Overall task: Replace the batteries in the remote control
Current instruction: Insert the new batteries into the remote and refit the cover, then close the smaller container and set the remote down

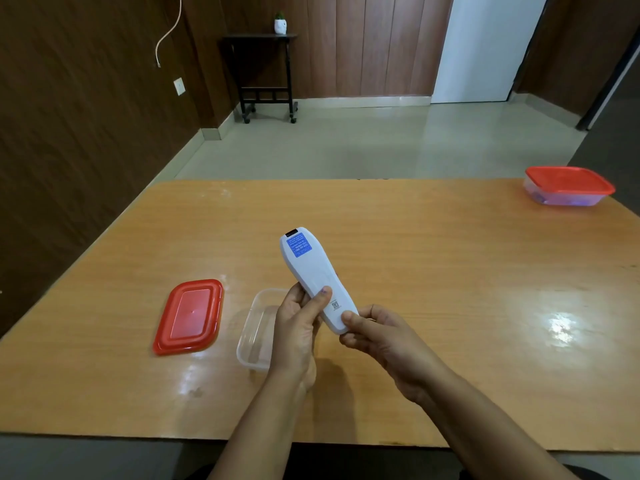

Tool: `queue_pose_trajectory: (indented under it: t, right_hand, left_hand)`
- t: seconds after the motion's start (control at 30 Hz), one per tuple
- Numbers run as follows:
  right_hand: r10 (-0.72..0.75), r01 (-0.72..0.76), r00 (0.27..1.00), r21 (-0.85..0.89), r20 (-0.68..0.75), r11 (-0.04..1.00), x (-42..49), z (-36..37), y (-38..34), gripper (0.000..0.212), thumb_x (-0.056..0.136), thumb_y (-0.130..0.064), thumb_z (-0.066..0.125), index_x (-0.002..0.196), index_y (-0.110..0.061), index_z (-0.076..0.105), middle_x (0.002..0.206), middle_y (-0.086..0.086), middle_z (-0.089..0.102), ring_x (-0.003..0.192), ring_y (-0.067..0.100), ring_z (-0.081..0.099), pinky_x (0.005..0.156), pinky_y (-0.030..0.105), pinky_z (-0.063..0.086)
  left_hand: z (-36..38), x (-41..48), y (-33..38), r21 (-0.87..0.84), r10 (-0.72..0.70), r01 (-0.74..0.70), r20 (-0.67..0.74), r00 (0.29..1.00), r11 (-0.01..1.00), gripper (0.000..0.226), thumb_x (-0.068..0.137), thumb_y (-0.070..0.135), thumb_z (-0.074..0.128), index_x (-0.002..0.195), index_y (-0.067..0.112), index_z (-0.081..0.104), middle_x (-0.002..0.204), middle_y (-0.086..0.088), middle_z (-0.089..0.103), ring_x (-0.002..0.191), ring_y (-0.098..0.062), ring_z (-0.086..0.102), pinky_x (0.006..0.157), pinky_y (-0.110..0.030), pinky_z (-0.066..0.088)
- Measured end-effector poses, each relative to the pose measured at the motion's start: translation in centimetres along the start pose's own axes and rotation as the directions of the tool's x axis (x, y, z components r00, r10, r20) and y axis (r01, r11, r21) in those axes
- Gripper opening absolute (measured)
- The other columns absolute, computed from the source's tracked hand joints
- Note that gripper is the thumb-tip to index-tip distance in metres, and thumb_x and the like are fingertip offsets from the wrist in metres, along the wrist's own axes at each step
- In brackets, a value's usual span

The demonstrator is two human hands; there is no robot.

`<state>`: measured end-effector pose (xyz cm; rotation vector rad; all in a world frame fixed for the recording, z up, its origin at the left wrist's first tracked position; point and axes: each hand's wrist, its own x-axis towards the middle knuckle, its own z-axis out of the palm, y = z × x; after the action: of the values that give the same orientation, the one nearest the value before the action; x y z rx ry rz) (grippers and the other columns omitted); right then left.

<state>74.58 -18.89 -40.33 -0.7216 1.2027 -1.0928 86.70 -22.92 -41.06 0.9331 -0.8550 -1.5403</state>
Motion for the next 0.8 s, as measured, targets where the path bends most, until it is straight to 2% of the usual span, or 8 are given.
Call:
queue_pose_trajectory:
  t: [0.1,0.2,0.27,0.33,0.43,0.5,0.63,0.8]
  right_hand:
    - [-0.055,0.048,0.998,-0.292,-0.017,0.955,-0.3,-0.4,-0.7,0.029,0.088,-0.031,0.064,0.11,-0.015,0.052,0.093,0.004,0.068,0.076,0.012,0.064,0.083,0.032,0.054]
    - [-0.271,0.195,0.962,-0.765,0.029,0.614,-0.9,-0.2,-0.2,0.062,0.08,-0.041,0.067,0.128,-0.038,0.028,0.093,-0.008,0.063,0.075,0.01,0.064,0.066,0.026,0.05]
    - [-0.353,0.246,0.931,-0.868,0.089,0.431,-1.0,-0.2,0.1,0.06,0.081,-0.041,0.065,0.127,-0.039,0.026,0.087,-0.01,0.062,0.067,0.009,0.061,0.057,0.024,0.045]
    - [-0.327,0.277,0.939,-0.792,0.104,0.544,-0.9,-0.5,-0.1,0.047,0.085,-0.036,0.061,0.124,-0.032,0.035,0.081,-0.008,0.064,0.062,0.006,0.058,0.058,0.025,0.045]
    - [-0.122,0.147,0.989,-0.387,0.089,0.91,-1.0,-0.3,-1.1,0.031,0.084,-0.025,0.05,0.113,-0.015,0.052,0.08,0.003,0.068,0.068,0.013,0.06,0.073,0.036,0.053]
    - [0.016,0.006,0.996,-0.227,0.093,0.974,-0.9,-0.1,-1.5,0.03,0.088,-0.019,0.039,0.11,-0.008,0.056,0.085,0.01,0.067,0.072,0.019,0.06,0.077,0.037,0.054]
    - [-0.111,0.137,0.99,-0.443,0.083,0.886,-1.0,-0.3,-0.7,0.023,0.091,-0.023,0.046,0.114,-0.026,0.05,0.094,0.0,0.066,0.073,0.012,0.061,0.079,0.041,0.055]
    - [-0.412,0.293,0.908,-0.823,0.08,0.486,-0.8,0.6,0.6,0.063,0.08,-0.036,0.066,0.128,-0.039,0.025,0.091,-0.022,0.055,0.08,0.003,0.063,0.067,0.026,0.058]
  left_hand:
    - [0.3,0.0,-0.1,0.029,-0.015,0.015,-0.004,1.0,0.999,0.031,0.087,0.007,0.06,0.118,0.006,0.059,0.101,-0.004,0.072,0.094,-0.017,0.066,0.081,-0.027,0.054]
    - [0.5,-0.1,-0.3,0.063,-0.023,0.024,-0.019,1.0,0.998,0.033,0.086,0.006,0.061,0.119,0.007,0.058,0.104,-0.007,0.072,0.101,-0.024,0.066,0.091,-0.036,0.05]
    - [0.7,-0.2,-0.5,0.08,-0.029,0.03,-0.008,1.0,0.996,0.03,0.088,0.012,0.06,0.118,0.009,0.058,0.101,-0.006,0.071,0.1,-0.023,0.065,0.092,-0.039,0.049]
    - [0.8,-0.4,-0.4,0.049,-0.068,0.068,0.002,0.998,0.997,0.03,0.091,0.02,0.057,0.12,0.012,0.056,0.101,-0.005,0.069,0.097,-0.022,0.065,0.09,-0.04,0.049]
    - [0.7,-0.2,0.0,-0.137,-0.127,0.127,0.005,0.992,0.982,0.031,0.092,0.022,0.054,0.122,0.015,0.047,0.103,-0.008,0.069,0.094,-0.025,0.063,0.082,-0.037,0.048]
    - [0.4,0.0,0.3,-0.119,-0.079,0.077,-0.018,0.997,0.99,0.029,0.089,0.017,0.058,0.115,0.021,0.045,0.106,-0.01,0.067,0.099,-0.025,0.063,0.084,-0.034,0.05]
    - [0.1,-0.1,0.0,0.135,0.091,-0.081,-0.072,0.993,0.988,0.037,0.084,0.009,0.066,0.106,0.025,0.041,0.102,-0.01,0.063,0.093,-0.021,0.064,0.08,-0.031,0.054]
    - [0.2,-0.4,0.0,0.391,0.215,-0.203,0.013,0.976,0.898,0.04,0.084,0.012,0.068,0.11,0.025,0.041,0.095,-0.005,0.063,0.071,-0.001,0.065,0.058,-0.013,0.048]
